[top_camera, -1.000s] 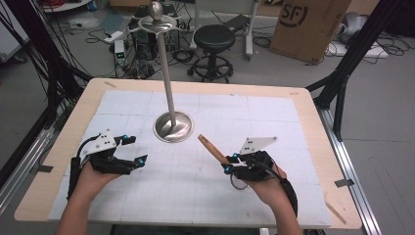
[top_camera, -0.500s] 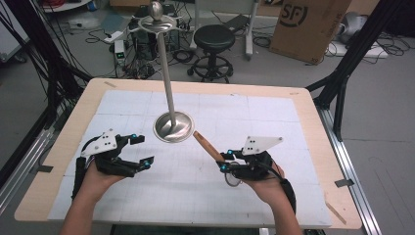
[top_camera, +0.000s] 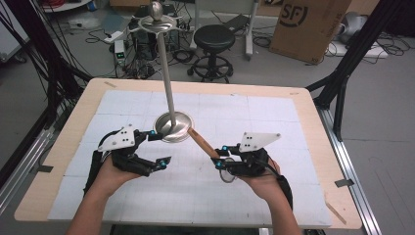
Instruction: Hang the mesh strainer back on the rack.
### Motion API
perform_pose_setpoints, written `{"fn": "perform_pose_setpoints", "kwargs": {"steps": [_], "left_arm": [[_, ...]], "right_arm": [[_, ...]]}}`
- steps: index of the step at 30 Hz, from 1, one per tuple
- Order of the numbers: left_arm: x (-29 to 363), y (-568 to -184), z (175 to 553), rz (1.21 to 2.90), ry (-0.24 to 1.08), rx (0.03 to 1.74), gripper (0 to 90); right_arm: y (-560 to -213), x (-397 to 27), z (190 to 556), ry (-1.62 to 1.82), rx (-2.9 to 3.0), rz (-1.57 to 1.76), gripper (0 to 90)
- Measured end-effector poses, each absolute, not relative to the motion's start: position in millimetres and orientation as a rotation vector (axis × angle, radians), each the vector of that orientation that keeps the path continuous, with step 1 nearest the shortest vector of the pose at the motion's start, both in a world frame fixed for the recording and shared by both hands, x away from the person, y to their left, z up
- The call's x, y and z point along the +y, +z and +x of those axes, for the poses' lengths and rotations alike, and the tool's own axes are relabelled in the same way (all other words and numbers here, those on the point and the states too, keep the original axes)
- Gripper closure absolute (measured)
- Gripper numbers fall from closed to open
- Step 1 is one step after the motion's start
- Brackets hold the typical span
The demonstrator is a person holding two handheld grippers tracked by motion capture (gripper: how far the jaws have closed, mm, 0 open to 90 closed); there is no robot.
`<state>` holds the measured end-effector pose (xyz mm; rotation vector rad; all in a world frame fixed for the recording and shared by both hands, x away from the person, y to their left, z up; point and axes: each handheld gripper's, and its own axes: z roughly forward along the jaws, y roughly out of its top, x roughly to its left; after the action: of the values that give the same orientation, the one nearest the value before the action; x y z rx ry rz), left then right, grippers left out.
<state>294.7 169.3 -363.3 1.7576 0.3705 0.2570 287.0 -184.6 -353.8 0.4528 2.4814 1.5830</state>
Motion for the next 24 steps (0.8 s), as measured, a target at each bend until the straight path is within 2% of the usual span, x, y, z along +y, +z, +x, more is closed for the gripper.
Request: {"fn": "perform_pose_setpoints", "kwargs": {"steps": [10,16,24], "left_arm": [[141,-347,295,1.717,0.194,0.295,20.5],[125,-340,295,1.709,0.175,0.248,25.0],[116,-338,295,1.684,0.142,0.197,37.0]], "right_arm": [[-349,-181,286,1.627,2.470,0.389,68.7],[-348,-179,284,1.641,2.465,0.364,68.7],[-348,-175,283,1.656,2.474,0.334,68.7]]}}
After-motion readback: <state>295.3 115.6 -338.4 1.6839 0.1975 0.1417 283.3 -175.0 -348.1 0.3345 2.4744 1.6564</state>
